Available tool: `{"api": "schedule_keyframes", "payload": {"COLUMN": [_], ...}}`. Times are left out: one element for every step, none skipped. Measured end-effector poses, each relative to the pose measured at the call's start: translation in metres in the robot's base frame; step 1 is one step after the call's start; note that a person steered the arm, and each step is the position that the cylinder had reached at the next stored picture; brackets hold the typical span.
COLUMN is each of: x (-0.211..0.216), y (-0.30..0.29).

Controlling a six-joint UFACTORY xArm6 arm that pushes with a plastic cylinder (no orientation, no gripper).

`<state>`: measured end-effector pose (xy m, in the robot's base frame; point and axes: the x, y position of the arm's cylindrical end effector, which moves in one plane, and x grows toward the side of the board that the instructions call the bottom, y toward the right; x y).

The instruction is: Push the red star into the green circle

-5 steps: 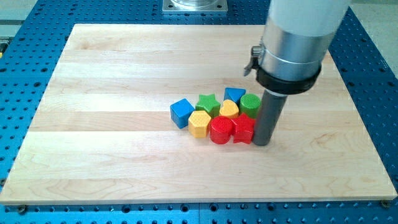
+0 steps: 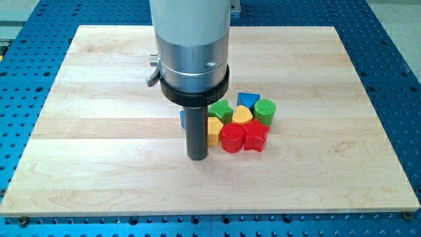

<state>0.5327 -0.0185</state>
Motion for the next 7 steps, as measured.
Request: {"api": "schedule_keyframes", "payload": {"x": [0.011,0.011,0.016,0.017,-0.001,-0.018,0.002], "y": [0.012,0.038,0.056,0.076,0.123,0.127,0.134]}}
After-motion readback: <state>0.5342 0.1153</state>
